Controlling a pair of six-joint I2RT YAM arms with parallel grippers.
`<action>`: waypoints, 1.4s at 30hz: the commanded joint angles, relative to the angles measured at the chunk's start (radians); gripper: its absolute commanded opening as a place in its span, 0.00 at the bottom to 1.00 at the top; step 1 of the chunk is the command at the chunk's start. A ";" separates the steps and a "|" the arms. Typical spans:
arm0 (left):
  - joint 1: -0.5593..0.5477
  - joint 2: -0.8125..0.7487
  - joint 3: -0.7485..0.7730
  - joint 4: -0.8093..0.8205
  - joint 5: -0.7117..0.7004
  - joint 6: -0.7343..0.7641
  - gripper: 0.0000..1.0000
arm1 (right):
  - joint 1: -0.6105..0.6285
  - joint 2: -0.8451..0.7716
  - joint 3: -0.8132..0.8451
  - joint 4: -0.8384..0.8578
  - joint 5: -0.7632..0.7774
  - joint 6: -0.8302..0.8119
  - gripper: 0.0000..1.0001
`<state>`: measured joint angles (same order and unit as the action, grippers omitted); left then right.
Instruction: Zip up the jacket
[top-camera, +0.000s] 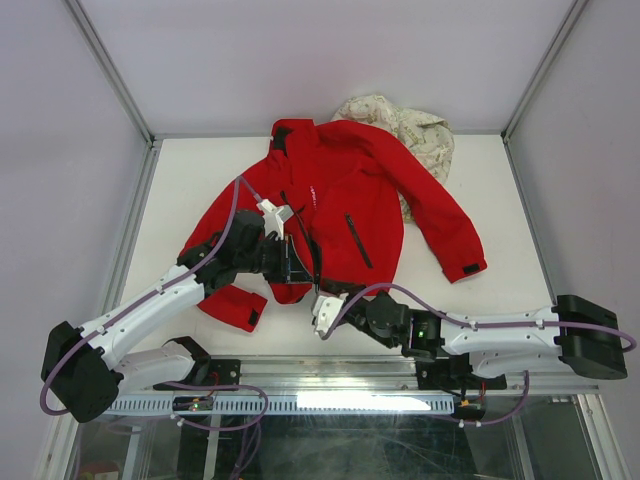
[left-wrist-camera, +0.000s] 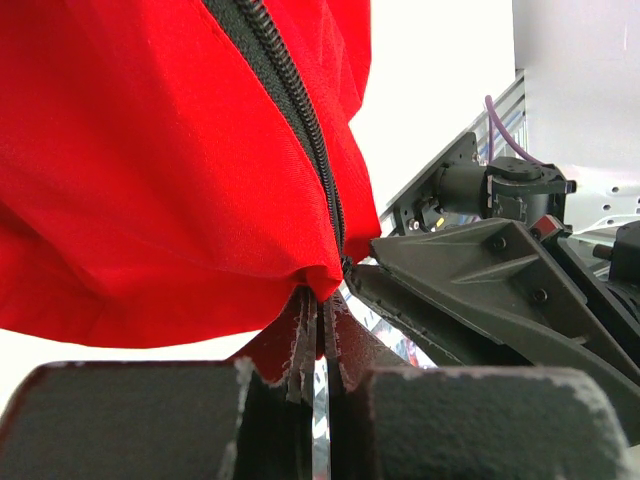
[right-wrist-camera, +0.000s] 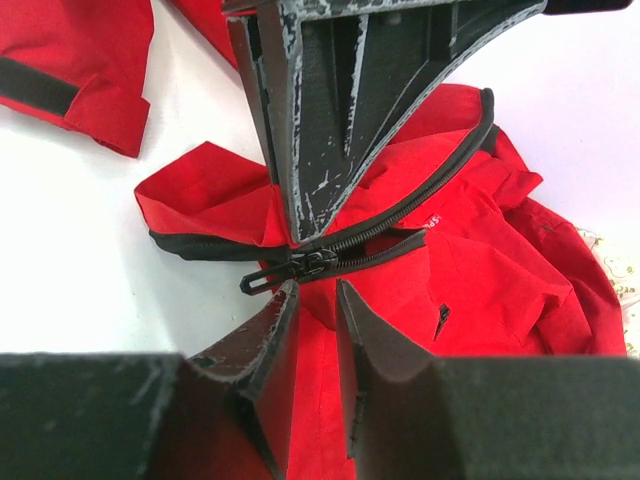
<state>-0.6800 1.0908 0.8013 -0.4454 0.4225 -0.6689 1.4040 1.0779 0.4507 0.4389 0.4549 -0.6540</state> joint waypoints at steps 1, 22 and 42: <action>-0.001 -0.019 0.015 0.025 0.020 -0.012 0.00 | 0.002 0.002 0.039 0.014 -0.013 0.022 0.24; -0.003 -0.009 0.015 0.025 0.016 -0.009 0.00 | 0.048 0.083 0.037 0.099 -0.090 0.052 0.84; -0.001 -0.005 0.018 0.040 0.021 -0.010 0.00 | 0.050 0.122 0.031 0.181 0.065 -0.038 0.72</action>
<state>-0.6800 1.0912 0.8013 -0.4526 0.4221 -0.6693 1.4483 1.2514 0.4557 0.5938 0.4938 -0.6849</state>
